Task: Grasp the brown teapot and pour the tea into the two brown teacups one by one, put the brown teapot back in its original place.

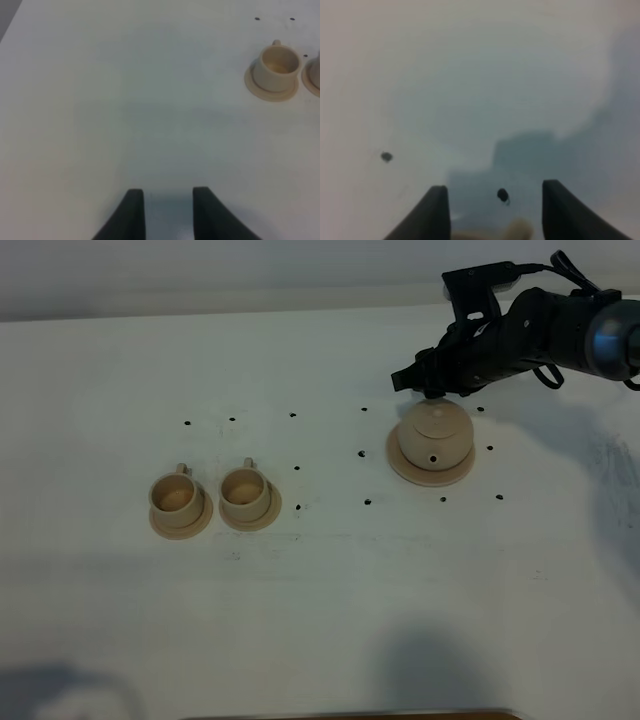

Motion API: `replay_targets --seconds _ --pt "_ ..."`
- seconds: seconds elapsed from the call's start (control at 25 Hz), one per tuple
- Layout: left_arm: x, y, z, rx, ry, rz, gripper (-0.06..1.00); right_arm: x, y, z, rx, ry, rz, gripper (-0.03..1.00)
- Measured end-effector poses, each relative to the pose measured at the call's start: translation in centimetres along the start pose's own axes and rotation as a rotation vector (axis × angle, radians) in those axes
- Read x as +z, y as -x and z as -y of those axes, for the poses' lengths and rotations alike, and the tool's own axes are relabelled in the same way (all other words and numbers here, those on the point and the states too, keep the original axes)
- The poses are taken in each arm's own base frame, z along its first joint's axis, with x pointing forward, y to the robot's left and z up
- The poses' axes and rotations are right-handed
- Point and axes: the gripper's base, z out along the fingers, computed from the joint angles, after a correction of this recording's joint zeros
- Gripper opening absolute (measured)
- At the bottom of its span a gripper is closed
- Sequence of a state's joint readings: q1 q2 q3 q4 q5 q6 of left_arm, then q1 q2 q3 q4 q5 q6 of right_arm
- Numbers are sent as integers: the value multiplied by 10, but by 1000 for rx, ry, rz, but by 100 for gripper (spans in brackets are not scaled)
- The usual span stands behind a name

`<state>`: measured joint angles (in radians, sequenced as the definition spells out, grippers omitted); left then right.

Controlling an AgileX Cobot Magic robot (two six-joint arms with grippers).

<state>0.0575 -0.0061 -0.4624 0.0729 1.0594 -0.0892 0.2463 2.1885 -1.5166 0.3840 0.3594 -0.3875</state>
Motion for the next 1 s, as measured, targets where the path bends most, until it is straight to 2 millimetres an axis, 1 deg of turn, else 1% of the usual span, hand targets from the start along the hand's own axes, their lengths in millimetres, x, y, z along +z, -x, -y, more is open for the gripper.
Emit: replay_targets --seconds 0.24,0.4,1.0 --pt "0 0 0 0 0 0 31 -2 9 4 -14 -8 21 41" --pt "0 0 0 0 0 0 31 -2 6 8 -20 -8 -9 41" --pt "0 0 0 0 0 0 31 -1 3 9 -60 -15 -42 41"
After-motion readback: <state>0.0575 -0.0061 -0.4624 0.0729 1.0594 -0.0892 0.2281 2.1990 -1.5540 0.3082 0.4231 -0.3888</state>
